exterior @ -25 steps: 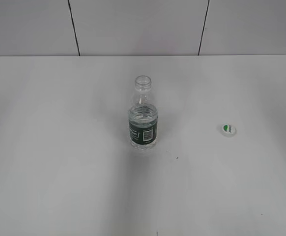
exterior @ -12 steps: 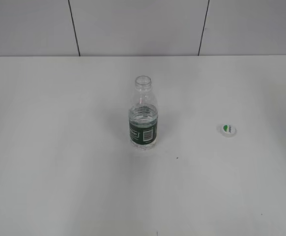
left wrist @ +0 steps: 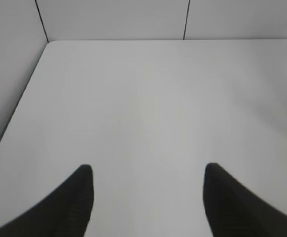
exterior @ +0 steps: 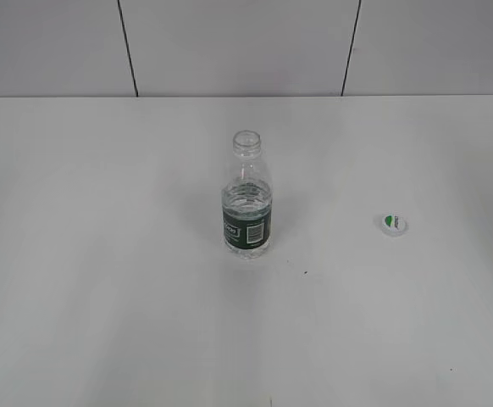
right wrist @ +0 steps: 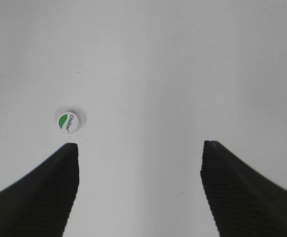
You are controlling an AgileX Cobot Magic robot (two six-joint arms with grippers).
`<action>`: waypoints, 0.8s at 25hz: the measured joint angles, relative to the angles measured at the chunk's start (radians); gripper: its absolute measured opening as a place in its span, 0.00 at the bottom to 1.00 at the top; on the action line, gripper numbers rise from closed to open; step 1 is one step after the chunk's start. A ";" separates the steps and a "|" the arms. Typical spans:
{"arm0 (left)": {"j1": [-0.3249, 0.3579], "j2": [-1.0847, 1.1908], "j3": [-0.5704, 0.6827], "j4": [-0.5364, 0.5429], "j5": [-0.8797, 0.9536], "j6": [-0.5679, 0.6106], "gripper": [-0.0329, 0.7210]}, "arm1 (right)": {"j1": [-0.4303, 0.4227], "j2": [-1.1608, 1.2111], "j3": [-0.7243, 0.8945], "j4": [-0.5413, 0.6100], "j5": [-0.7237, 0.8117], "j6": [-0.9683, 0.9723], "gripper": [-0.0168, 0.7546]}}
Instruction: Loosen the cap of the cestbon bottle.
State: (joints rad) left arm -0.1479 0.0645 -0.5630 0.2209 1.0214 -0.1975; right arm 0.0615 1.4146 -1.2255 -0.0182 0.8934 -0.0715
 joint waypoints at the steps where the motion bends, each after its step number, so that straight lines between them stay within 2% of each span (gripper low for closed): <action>1: 0.000 -0.012 0.008 -0.010 0.000 0.011 0.62 | 0.000 -0.001 0.000 0.000 0.004 -0.002 0.79; 9: 0.000 -0.071 0.015 -0.075 0.001 0.101 0.52 | 0.000 -0.062 0.001 -0.001 0.016 -0.024 0.79; 15: 0.000 -0.071 0.043 -0.091 0.040 0.111 0.41 | 0.000 -0.162 0.004 -0.001 0.013 -0.038 0.79; 20: 0.000 -0.071 0.043 -0.094 0.045 0.110 0.38 | 0.000 -0.304 0.074 -0.001 -0.021 -0.041 0.79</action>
State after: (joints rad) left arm -0.1479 -0.0062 -0.5198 0.1271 1.0659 -0.0871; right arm 0.0615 1.1109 -1.1517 -0.0191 0.8727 -0.1123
